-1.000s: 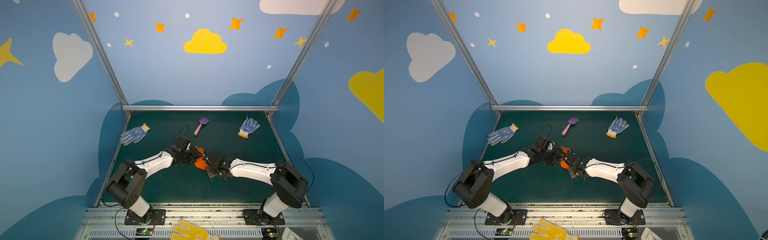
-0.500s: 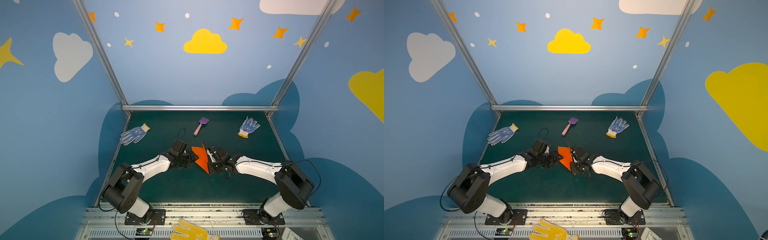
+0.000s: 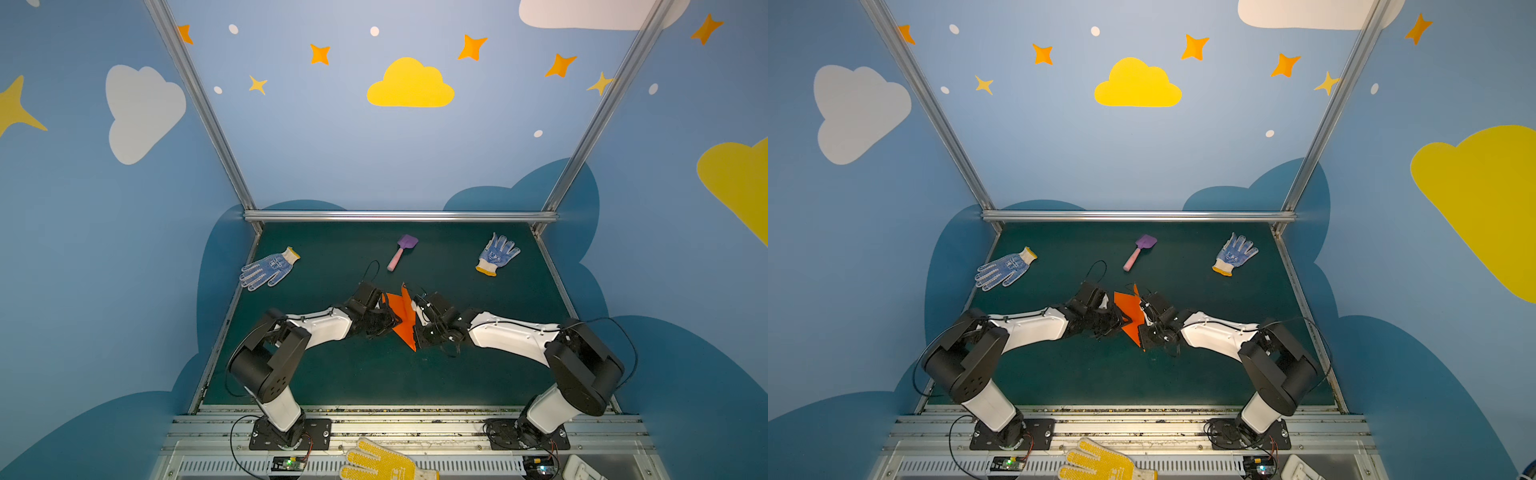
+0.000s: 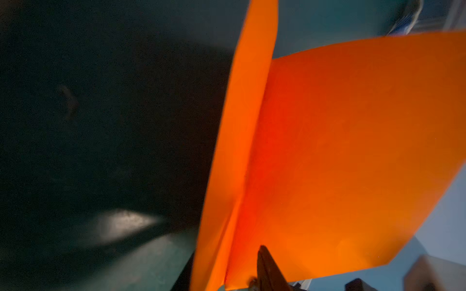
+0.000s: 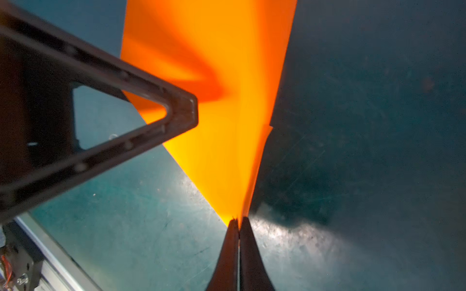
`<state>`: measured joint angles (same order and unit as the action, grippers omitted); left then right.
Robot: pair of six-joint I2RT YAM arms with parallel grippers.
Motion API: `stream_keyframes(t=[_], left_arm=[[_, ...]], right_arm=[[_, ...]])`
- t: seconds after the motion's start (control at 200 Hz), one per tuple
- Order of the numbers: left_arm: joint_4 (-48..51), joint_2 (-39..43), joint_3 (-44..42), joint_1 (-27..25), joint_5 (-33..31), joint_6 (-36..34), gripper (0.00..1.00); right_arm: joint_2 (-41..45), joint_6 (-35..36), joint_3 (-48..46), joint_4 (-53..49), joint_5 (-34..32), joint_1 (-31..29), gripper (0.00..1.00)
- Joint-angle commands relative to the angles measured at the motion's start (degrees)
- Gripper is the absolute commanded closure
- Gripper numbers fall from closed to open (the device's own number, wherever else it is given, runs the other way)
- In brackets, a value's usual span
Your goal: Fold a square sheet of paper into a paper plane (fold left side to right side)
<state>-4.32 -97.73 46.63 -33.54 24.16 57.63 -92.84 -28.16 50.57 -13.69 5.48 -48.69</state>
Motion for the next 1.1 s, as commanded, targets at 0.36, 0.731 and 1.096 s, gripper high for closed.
stream_keyframes(t=[0.36, 0.731, 1.096], left_arm=[[7.68, 10.86, -3.00, 2.03, -5.35, -3.84, 0.49], [3.51, 2.24, 2.76, 2.51, 0.50, -5.56, 0.93], [-4.26, -6.40, 1.74, 1.90, 2.12, -1.91, 0.96]], right_arm=[[-1.32, 2.40, 2.80, -2.25, -1.08, 0.04, 1.00], [-2.79, 2.22, 4.17, -2.30, -0.21, -0.03, 1.00], [-3.83, 2.19, 5.47, -2.64, -0.40, -0.10, 0.82]])
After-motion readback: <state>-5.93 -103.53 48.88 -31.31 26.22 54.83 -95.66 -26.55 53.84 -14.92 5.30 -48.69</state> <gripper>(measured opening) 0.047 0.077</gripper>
